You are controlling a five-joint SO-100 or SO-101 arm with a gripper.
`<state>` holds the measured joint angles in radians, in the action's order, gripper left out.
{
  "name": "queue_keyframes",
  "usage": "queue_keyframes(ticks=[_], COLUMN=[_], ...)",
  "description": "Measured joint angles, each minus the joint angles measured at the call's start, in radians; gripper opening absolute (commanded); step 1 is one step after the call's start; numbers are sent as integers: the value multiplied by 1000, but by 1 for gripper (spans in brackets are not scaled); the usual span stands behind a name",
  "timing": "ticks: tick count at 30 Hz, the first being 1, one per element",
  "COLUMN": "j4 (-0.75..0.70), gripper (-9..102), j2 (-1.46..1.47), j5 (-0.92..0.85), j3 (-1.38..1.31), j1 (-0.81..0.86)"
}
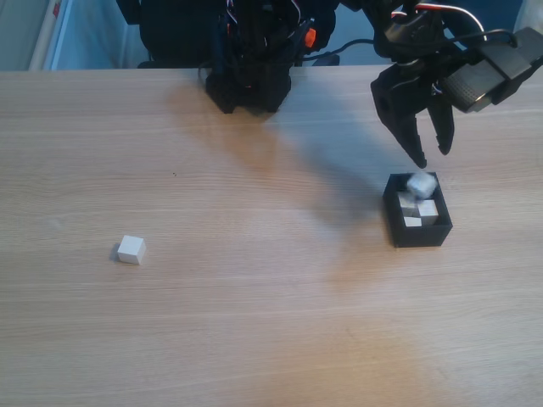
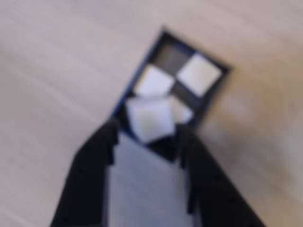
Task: Pick blocks and place them in the box.
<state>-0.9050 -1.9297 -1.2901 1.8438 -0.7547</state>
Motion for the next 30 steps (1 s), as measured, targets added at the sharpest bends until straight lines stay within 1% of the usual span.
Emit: queue_keyframes(ticks=[4,6,9,11,15,18,21,25,30], j4=[-17,-38,-103,-143,-225,-268,-262,-184,-124], gripper=[8,1,0,0,0,1,0,2,5], j2=[0,0,-41,-107,-288,-443,-588,-707,-723], j5=[-5,-8,-18,-28,-117,-233,-337,-319,-305], j3=[0,0,11,61,233,367,505,647,693], j1=[23,35,78,133,293,437,586,744,893])
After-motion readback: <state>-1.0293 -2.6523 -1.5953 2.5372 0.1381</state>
